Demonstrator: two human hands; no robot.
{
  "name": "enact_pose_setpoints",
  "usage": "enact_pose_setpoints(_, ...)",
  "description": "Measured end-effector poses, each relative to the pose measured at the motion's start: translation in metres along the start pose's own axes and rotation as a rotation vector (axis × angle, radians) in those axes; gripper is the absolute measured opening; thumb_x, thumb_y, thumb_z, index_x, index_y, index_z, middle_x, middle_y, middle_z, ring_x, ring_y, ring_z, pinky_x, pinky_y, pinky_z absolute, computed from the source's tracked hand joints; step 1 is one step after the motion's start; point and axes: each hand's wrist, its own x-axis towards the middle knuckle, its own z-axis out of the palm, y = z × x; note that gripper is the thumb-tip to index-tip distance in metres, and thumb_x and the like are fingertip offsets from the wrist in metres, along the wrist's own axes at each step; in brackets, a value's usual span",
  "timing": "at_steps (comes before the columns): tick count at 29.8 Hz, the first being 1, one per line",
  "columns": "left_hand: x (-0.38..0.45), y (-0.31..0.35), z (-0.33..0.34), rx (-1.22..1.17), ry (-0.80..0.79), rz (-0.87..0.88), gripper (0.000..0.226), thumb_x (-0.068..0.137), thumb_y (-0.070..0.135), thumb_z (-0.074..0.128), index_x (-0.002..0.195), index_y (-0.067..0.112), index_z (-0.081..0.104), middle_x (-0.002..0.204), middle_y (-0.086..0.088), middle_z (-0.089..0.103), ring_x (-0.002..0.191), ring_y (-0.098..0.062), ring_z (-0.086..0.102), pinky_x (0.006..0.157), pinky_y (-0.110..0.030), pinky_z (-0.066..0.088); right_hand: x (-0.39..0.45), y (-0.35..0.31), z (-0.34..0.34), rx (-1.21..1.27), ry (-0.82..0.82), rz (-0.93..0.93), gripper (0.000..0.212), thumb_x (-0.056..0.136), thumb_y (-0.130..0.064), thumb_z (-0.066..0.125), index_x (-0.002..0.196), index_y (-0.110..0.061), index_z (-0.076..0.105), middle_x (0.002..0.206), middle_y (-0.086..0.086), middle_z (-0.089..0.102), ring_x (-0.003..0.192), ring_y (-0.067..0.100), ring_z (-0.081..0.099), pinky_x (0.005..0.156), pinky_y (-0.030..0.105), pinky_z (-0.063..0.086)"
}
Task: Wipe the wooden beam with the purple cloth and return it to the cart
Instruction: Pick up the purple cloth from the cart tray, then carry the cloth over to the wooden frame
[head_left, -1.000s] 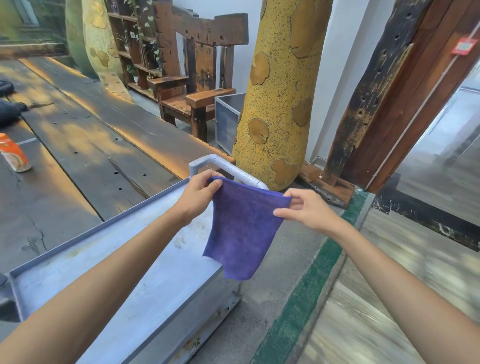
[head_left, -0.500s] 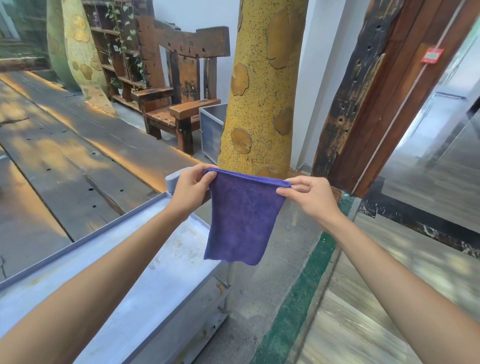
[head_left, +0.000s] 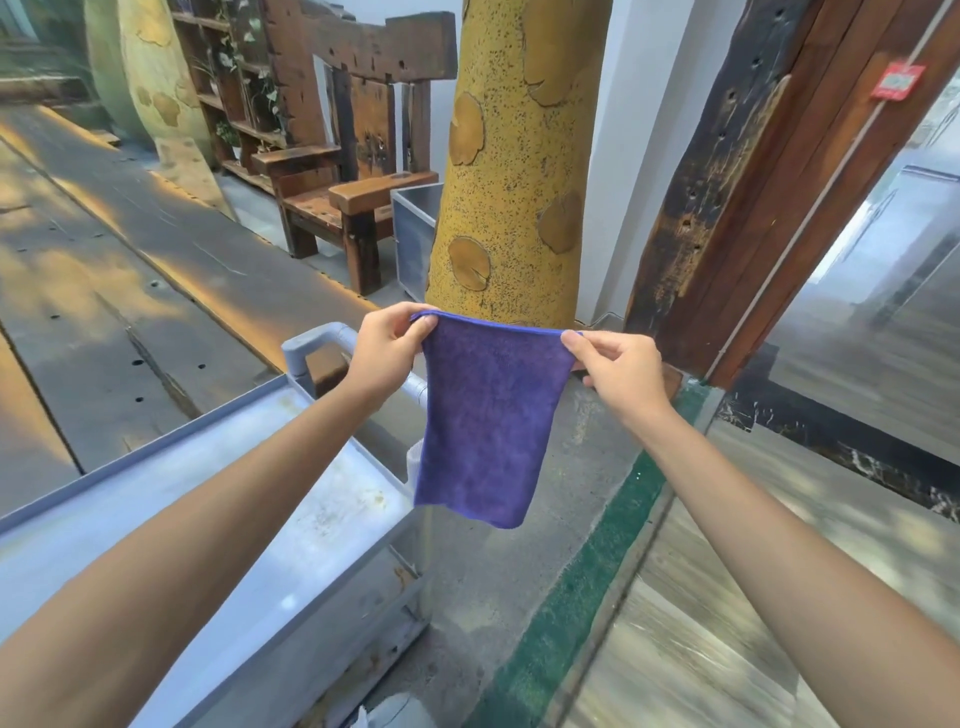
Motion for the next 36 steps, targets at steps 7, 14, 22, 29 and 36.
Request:
enact_pose_setpoints(7,0.068,-0.041,0.035,0.069,0.017,-0.024,0.017,0.099,0.021,0.062,0.099,0.030,0.076,0.092,0.003,0.078,0.083,-0.011,0.066,0.081,-0.044,0.058,0.078,0.049,0.011,-0.046,-0.004,0.071,0.006,0.088,-0.040,0.078,0.085,-0.037,0.082,0.075,-0.022,0.076,0.065,-0.001,0.070,0.077,0.032,0.060)
enact_pose_setpoints(14,0.160,-0.084,0.061,0.086,0.059,-0.068,0.015,0.100,0.024,0.061,0.101,0.029,0.076,0.083,0.024,0.075,0.079,0.008,0.067,0.064,-0.006,0.046,0.186,0.094,0.038,0.002,-0.063,0.113,0.020,0.090,-0.029,0.079,0.101,-0.013,0.082,0.077,-0.008,0.078,0.063,0.005,0.075,0.052,0.017,0.053)
enact_pose_setpoints(22,0.284,-0.129,0.075,0.091,0.087,-0.120,0.014,0.099,0.015,0.063,0.101,0.017,0.077,0.083,0.008,0.074,0.066,-0.001,0.062,0.064,-0.018,0.051,0.327,0.137,0.076,-0.015,-0.185,0.111,0.003,0.088,-0.031,0.080,0.090,-0.032,0.081,0.085,-0.013,0.080,0.067,0.015,0.076,0.064,0.034,0.060)
enact_pose_setpoints(29,0.370,-0.164,0.087,0.047,0.124,-0.225,0.013,0.100,0.013,0.062,0.100,0.016,0.074,0.082,0.001,0.073,0.051,-0.013,0.064,0.056,-0.025,0.056,0.428,0.177,0.117,0.017,-0.225,0.150,0.008,0.087,-0.038,0.078,0.094,-0.035,0.082,0.072,-0.012,0.078,0.052,0.009,0.063,0.062,0.028,0.057)
enact_pose_setpoints(36,0.474,-0.234,0.093,0.063,0.282,-0.356,0.012,0.100,0.008,0.060,0.102,0.011,0.071,0.092,-0.015,0.072,0.059,-0.018,0.071,0.066,-0.034,0.063,0.552,0.224,0.191,0.164,-0.434,0.242,0.006,0.093,-0.025,0.076,0.092,-0.031,0.077,0.070,-0.001,0.079,0.052,0.009,0.069,0.051,0.019,0.054)
